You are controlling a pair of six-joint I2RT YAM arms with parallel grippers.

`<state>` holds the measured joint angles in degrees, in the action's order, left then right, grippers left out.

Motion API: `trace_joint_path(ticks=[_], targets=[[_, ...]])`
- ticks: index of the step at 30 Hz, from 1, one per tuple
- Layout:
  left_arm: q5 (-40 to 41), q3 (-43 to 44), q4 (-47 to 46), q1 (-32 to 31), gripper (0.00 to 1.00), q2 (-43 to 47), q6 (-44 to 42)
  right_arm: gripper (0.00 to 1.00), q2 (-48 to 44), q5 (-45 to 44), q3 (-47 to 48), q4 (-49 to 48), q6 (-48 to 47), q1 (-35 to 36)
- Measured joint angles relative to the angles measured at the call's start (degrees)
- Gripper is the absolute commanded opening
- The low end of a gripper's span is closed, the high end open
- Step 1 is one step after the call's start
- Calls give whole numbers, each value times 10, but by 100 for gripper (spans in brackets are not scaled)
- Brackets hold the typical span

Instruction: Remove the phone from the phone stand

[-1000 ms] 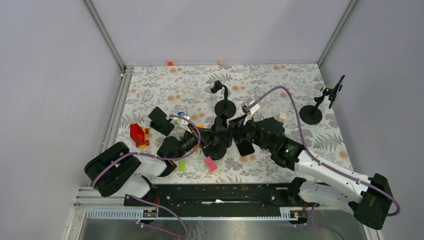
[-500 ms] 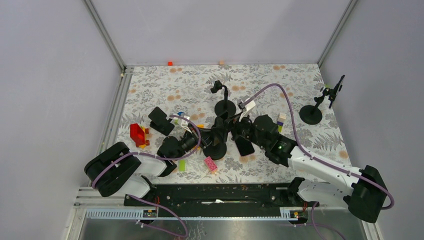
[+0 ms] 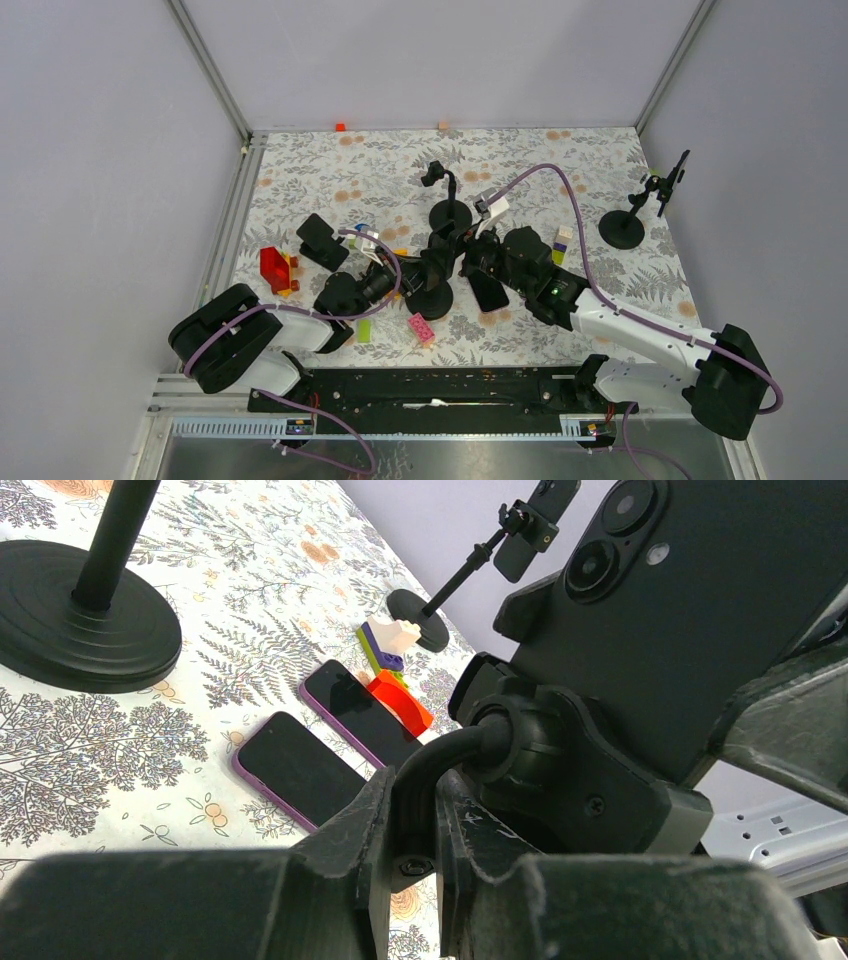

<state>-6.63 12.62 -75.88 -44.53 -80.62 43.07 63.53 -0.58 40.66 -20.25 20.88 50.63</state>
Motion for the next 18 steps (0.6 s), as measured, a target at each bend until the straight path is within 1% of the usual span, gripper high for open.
trace_joint_path(ticks=[1,2,3,5,7,8,10,12,13,14,15,18], targets=[[0,0,0,0,0,0,0,50,0,0,0,0,0,0],[0,0,0,0,0,0,0,43,1,2,1,0,0,0],[0,0,0,0,2,0,0,32,1,2,2,0,-1,0],[-2,0,0,1,11,0,0,13,2,5,3,2,-6,0],[-5,0,0,2,21,0,0,3,2,11,3,2,-17,0],[-7,0,0,2,26,0,0,0,1,13,3,2,-23,-1],[-18,0,0,5,40,0,-1,0,-2,19,3,3,-40,-1],[-28,1,3,11,57,-1,-7,0,-10,30,3,9,-60,-1],[-37,1,8,17,62,-1,-9,0,-16,37,3,14,-72,-1],[-48,1,12,22,71,-1,-11,0,-21,47,3,17,-85,-1],[-60,2,15,26,74,-1,-12,0,-25,54,3,20,-94,-2],[-113,6,13,34,75,-1,-15,0,-31,89,3,30,-126,-18]])
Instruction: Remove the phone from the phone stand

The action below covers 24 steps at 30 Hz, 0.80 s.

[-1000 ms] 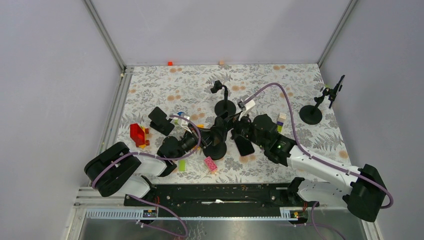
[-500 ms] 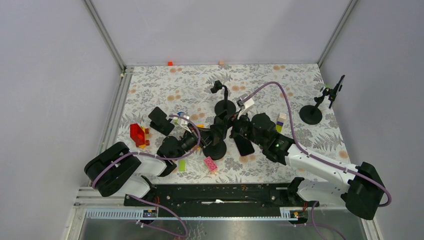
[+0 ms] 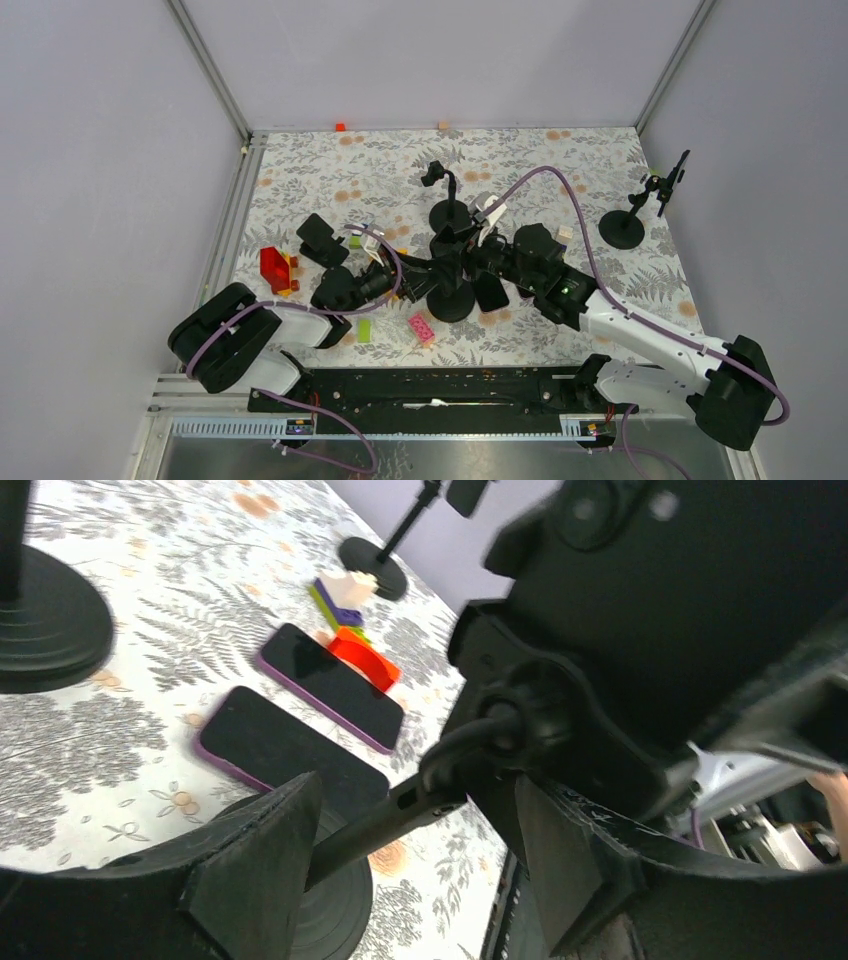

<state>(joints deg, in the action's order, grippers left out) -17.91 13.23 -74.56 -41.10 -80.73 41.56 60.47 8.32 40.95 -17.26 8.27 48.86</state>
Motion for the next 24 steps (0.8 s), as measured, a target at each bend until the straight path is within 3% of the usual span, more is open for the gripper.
trace_joint_path(ticks=[12,18,24], targets=[[-196,4,9,17,65,57,-53,5,-22,239,-25,-15,-42,-71],[-232,1,-10,16,61,128,-100,0,-32,347,-34,-10,-60,-78],[-260,8,-4,14,55,143,-135,0,-33,395,-34,1,-61,-78]])
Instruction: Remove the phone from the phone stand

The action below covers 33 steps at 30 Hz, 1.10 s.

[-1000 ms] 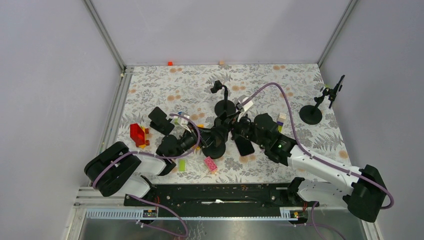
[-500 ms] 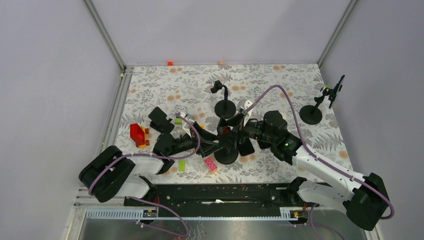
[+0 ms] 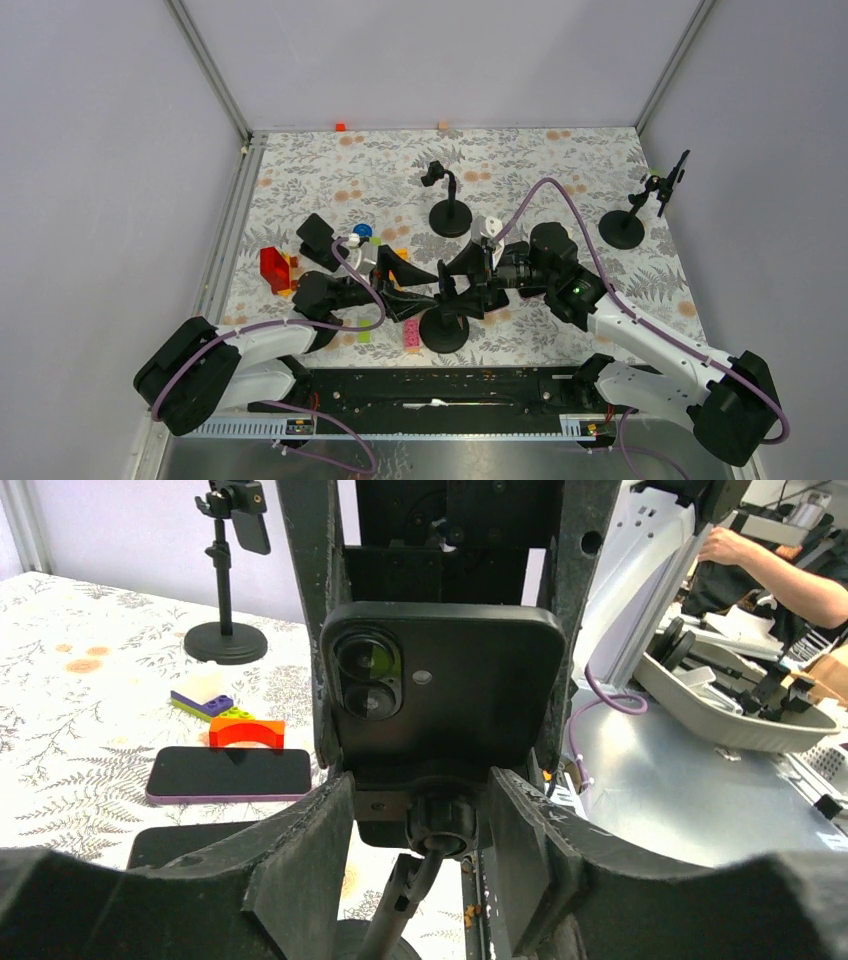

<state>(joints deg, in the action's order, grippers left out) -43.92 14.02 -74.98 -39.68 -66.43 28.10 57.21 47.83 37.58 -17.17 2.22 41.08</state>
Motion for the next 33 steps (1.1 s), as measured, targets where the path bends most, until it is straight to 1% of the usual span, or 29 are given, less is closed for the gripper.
trace_joint_path(ticks=[4,9,15,19,22,28,33], targets=[[-15,1,14,-3,55,1,-14,0,-1,2,0,2,0,0],[-24,1,41,-12,61,24,-34,0,-9,-3,-4,3,-5,-1],[-23,3,132,-31,62,74,-92,0,-18,-4,-9,3,-7,-2],[-21,9,191,-38,62,75,-123,0,-18,-4,-9,2,-7,-2],[-18,9,214,-39,62,75,-137,0,-18,-3,-9,2,-6,-2],[-9,12,230,-40,62,65,-150,0,-18,-1,-9,2,-5,-2],[-9,37,240,-43,62,49,-156,0,-18,-1,-9,2,-4,-2]])
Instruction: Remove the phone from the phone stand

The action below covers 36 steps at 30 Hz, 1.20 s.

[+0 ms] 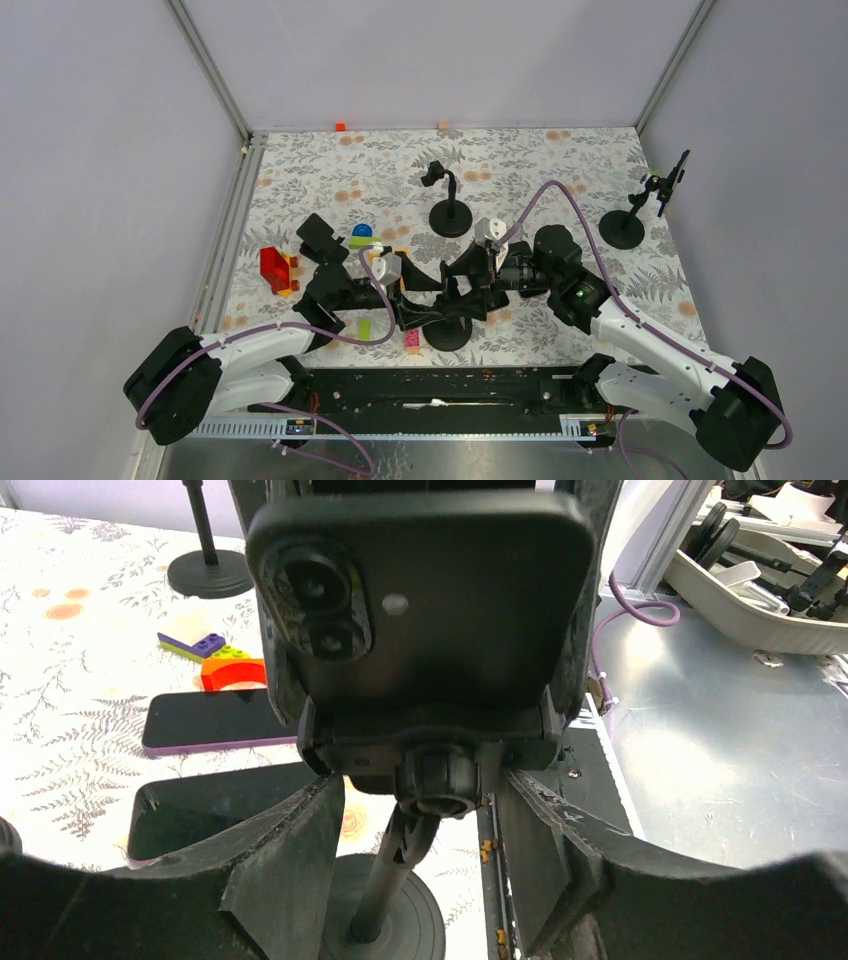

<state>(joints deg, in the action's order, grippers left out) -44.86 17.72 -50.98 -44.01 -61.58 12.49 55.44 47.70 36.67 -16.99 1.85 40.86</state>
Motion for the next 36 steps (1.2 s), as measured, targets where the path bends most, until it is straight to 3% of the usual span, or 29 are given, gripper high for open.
trace_joint_path(ticks=[6,11,13,19,24,26,29,36], targets=[[-3,18,15,-5,59,-8,-8,0,0,0,0,0,2,0],[-8,26,25,-9,46,-13,-14,0,0,0,0,0,2,-2],[-11,29,30,-10,38,-14,-16,0,0,0,0,0,2,-3],[-19,43,47,-10,0,-27,-4,0,0,-2,0,0,-2,-7],[-25,58,59,-9,0,-41,2,0,-3,-3,0,11,-10,-13],[-24,58,58,-9,0,-42,4,10,-8,-4,0,21,-19,-13],[-21,58,59,-11,0,-40,3,46,-11,-5,7,41,-32,-13],[-18,59,72,-14,0,-33,-9,70,-9,-2,33,101,-61,-11]])
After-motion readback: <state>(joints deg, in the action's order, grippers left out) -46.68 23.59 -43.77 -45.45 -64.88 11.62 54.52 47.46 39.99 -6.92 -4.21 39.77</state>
